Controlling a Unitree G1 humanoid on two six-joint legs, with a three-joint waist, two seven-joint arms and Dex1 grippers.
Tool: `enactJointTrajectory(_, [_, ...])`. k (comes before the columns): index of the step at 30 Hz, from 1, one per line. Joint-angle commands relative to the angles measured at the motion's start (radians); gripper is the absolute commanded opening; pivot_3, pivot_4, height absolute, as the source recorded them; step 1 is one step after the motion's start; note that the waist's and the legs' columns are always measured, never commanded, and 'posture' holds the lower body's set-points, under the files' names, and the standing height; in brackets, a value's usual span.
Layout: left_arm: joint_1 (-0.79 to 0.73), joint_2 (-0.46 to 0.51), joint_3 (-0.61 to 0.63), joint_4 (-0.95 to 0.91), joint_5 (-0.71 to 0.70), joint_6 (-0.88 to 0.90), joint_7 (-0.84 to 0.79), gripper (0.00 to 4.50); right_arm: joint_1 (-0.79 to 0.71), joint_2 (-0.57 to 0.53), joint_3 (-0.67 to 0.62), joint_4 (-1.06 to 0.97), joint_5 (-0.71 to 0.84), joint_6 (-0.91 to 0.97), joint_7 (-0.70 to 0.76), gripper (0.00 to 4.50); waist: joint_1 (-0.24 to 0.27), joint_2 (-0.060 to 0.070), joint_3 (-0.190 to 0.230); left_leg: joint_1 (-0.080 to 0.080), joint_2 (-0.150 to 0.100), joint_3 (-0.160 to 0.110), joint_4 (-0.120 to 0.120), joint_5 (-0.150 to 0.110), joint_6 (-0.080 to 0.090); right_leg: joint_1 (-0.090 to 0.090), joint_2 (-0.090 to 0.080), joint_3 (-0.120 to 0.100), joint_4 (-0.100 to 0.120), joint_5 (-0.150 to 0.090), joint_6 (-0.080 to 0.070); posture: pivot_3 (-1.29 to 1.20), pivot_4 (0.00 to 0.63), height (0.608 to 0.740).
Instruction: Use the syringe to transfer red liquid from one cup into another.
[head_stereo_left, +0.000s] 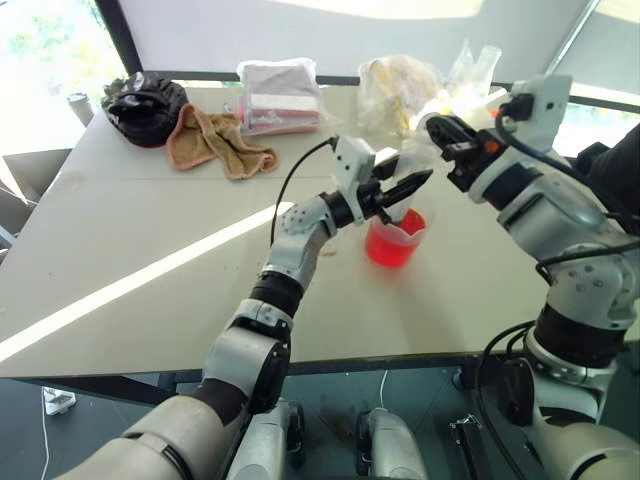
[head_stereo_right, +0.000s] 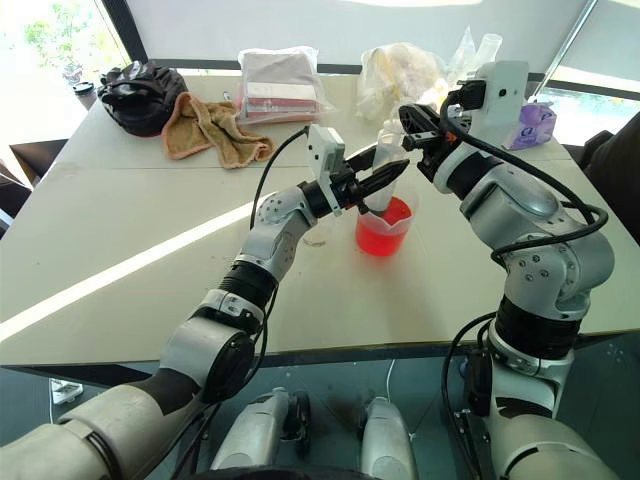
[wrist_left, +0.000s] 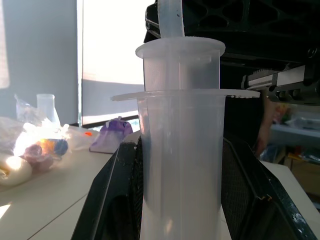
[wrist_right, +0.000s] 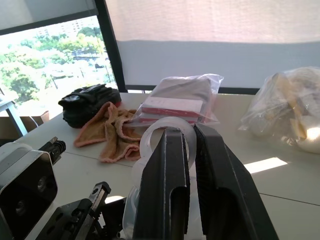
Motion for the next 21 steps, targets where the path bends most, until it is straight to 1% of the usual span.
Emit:
enactJointTrajectory(1, [0.03, -0.029, -0.077, 0.01, 0.028, 0.016, -0.068, 1.45, -0.099, -0.021, -0.08, -0.033, 0.009, -0.095, -0.02, 0.03, 0.0, 0.0, 0.0, 0.0, 0.0, 0.0, 0.0, 0.0, 0.0, 0.0, 0.0, 0.0, 0.0, 0.0, 0.0, 0.0, 0.15, 0.74])
enactJointTrajectory(9, [0.024, -0.03, -0.074, 0.012, 0.029, 0.012, -0.063, 1.45, -0.093, -0.025, -0.071, -0.04, 0.016, -0.082, -0.024, 0.03, 0.0, 0.0, 0.0, 0.0, 0.0, 0.0, 0.0, 0.0, 0.0, 0.0, 0.0, 0.0, 0.0, 0.0, 0.0, 0.0, 0.15, 0.74])
enactJointTrajectory(14, [-0.007, -0.03, -0.057, 0.004, 0.015, 0.01, -0.049, 1.45, -0.051, -0.035, -0.046, -0.061, 0.047, -0.043, -0.007, 0.03, 0.0, 0.0, 0.0, 0.0, 0.0, 0.0, 0.0, -0.001, 0.0, 0.0, 0.0, 0.0, 0.0, 0.0, 0.0, 0.0, 0.15, 0.74])
enactJointTrajectory(21, [-0.044, -0.028, -0.035, -0.026, -0.006, 0.012, -0.038, 1.45, -0.033, -0.035, -0.042, -0.073, 0.085, -0.019, -0.004, 0.03, 0.0, 0.0, 0.0, 0.0, 0.0, 0.0, 0.0, -0.001, 0.0, 0.0, 0.0, 0.0, -0.001, 0.0, 0.0, 0.0, 0.15, 0.74])
